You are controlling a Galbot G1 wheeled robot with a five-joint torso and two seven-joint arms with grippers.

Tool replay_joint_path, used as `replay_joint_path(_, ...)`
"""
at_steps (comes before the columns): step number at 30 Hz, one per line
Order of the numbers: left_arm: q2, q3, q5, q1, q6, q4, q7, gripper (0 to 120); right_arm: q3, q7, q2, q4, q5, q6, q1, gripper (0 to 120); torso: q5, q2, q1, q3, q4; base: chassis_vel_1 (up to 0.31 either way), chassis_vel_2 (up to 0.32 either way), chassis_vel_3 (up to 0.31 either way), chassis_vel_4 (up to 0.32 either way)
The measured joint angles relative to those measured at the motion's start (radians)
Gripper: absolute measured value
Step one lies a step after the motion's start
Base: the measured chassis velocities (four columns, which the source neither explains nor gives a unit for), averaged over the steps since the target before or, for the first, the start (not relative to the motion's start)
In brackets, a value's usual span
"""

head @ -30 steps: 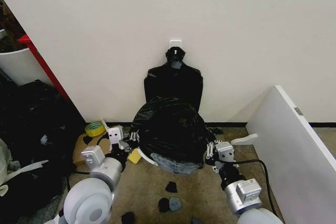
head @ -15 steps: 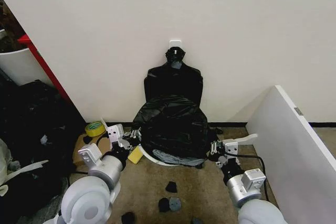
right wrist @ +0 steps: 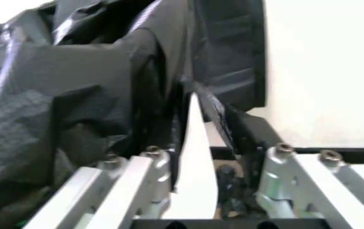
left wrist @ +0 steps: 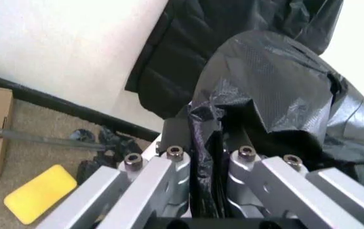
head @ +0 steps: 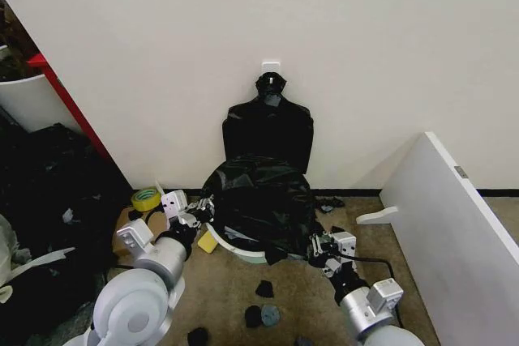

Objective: Place the garbage bag over the trash bin.

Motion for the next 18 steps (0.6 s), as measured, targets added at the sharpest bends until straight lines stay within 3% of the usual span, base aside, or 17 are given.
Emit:
replay_joint_path(11, -0.001, 0.000, 0.007, -0.006, 0.003, 0.016, 0.002, 5, 0.071, 0.116, 0.002, 0.036, 0.081, -0.044, -0.017, 65, -0.0001, 0.000, 0.000, 0.000, -0.0001, 0.000, 0.000, 0.000, 0.000)
replay_joint_path(14, -0.001, -0.003, 0.010, -0.007, 0.003, 0.018, 0.003, 5, 0.093, 0.130, 0.002, 0.059, 0.110, -0.062, -0.022, 81, 0.0000, 0.000, 0.000, 0.000, 0.0000, 0.000, 0.000, 0.000, 0.000)
replay_joint_path(18, 0.001, -0.007, 0.010, -0.008, 0.003, 0.021, 0.003, 5, 0.110, 0.137, 0.001, 0.091, 0.169, -0.100, -0.034, 91, 0.0000, 0.000, 0.000, 0.000, 0.0001, 0.000, 0.000, 0.000, 0.000)
